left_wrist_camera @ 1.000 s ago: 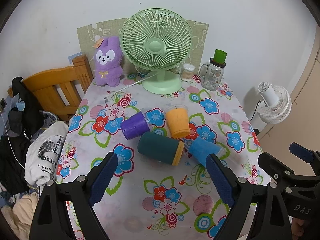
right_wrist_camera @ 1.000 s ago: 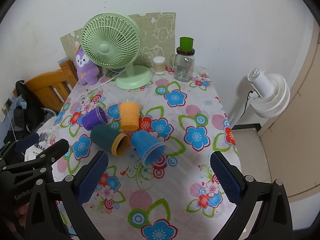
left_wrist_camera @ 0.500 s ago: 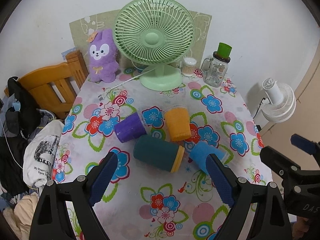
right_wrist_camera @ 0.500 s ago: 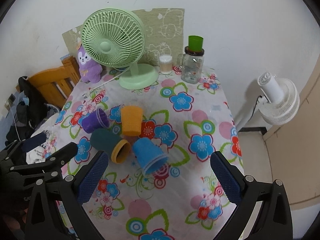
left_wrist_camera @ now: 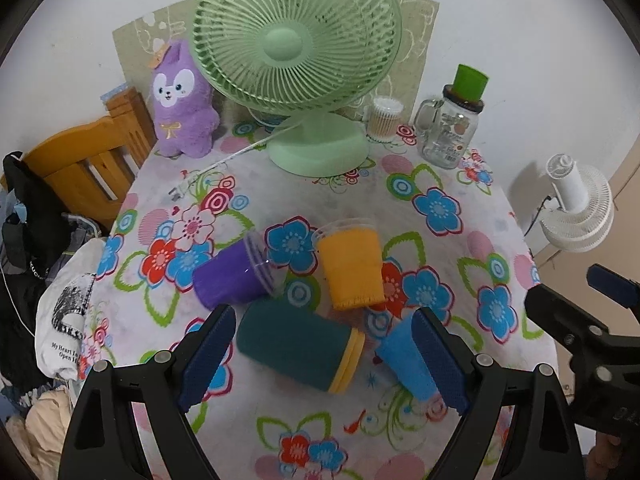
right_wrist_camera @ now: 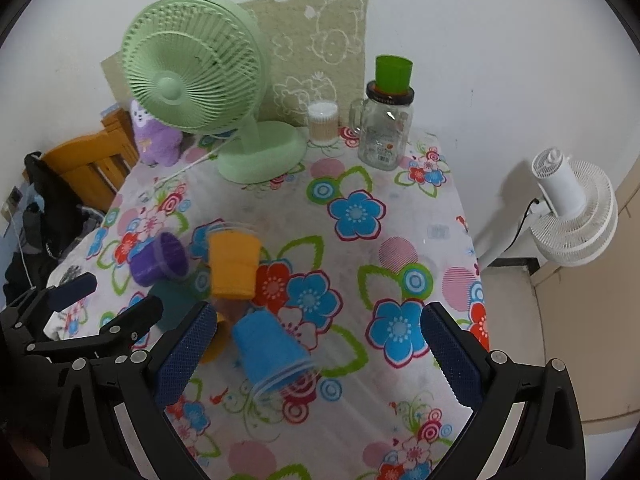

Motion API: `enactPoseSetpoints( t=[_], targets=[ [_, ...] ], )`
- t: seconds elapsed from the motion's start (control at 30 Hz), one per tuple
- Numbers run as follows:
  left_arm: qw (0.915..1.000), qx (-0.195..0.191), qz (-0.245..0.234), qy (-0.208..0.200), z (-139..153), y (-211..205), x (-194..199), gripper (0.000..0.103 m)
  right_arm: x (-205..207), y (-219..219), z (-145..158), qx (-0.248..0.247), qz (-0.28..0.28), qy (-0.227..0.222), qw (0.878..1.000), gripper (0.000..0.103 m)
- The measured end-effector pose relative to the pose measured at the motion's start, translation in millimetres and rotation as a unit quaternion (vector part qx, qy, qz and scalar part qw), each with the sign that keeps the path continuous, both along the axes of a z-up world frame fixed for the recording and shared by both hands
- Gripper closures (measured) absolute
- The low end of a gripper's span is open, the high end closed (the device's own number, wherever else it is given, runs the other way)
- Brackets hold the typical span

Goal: Flip cup upside down
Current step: 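Move the left gripper down onto the upright orange cup and close it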

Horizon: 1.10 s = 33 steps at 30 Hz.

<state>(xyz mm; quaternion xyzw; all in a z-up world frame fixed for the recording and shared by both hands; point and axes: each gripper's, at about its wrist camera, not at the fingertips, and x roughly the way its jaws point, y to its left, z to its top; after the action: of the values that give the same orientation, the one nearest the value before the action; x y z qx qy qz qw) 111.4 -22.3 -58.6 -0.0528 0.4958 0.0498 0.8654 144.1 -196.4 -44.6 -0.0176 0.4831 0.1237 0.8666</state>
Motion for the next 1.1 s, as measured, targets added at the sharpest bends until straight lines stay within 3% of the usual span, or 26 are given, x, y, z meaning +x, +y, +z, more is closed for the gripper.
enactPoseSetpoints(
  t=[0.57, 1.1],
  targets=[
    [0.9989, -0.014, 0.000, 0.045, -63, -18, 63, 0.012, 58, -16, -55, 0.015, -0.040, 0.050, 0.998, 0.000],
    [0.9965, -0.017, 0.010, 0.081, -106, -22, 93, 0.016, 86, -9, -89, 0.014, -0.026, 0.077, 0.997, 0.000]
  ],
)
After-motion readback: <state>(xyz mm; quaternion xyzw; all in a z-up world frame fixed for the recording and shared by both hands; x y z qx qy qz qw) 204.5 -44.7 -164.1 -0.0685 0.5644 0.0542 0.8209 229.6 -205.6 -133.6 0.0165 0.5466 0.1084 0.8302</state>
